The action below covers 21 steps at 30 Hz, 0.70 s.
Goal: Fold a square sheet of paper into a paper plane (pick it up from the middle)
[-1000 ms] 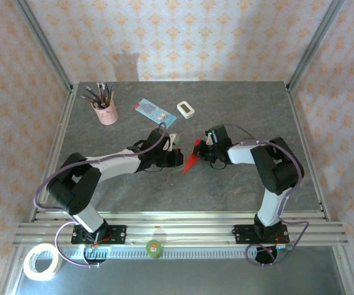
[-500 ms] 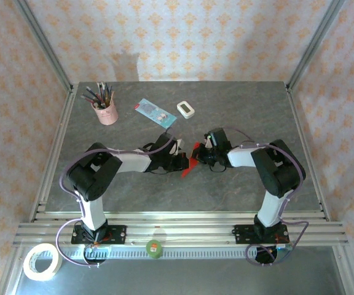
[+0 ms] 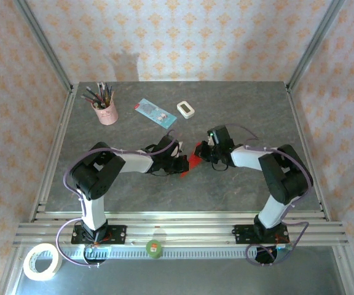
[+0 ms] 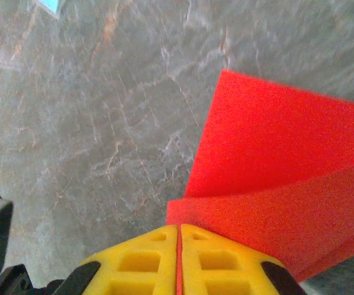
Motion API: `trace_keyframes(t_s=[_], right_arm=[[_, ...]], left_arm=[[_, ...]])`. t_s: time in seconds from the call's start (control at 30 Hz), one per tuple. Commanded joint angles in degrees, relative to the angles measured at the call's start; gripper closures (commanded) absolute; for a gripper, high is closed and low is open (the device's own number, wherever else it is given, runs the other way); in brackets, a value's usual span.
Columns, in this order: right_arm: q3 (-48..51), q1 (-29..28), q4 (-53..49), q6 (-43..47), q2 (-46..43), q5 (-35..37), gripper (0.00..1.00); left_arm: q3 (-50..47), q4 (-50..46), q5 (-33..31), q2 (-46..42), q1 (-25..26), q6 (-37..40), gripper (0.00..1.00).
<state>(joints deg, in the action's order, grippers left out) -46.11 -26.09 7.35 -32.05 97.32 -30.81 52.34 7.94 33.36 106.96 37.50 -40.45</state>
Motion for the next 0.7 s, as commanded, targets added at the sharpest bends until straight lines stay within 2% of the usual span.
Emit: trace_keyframes(t_s=[0.0,0.5,0.67], right_arm=[[-2.51,0.85,-4.43,3.24,0.10,4.40,0.89],[-5.40,1.10,-7.19,4.36,6.80,4.78,0.90],[-5.05,1.12,-7.90,4.11,7.38,5.29,0.91]], left_arm=[[-0.94,-4.75,-3.31,0.71,0.29,1.66,1.00],[-0.19,-4.80,-2.69,-0.02,0.34,2.04,1.00],[2.47,-2.22,-2.69,-1.99,0.37,1.36,0.99]])
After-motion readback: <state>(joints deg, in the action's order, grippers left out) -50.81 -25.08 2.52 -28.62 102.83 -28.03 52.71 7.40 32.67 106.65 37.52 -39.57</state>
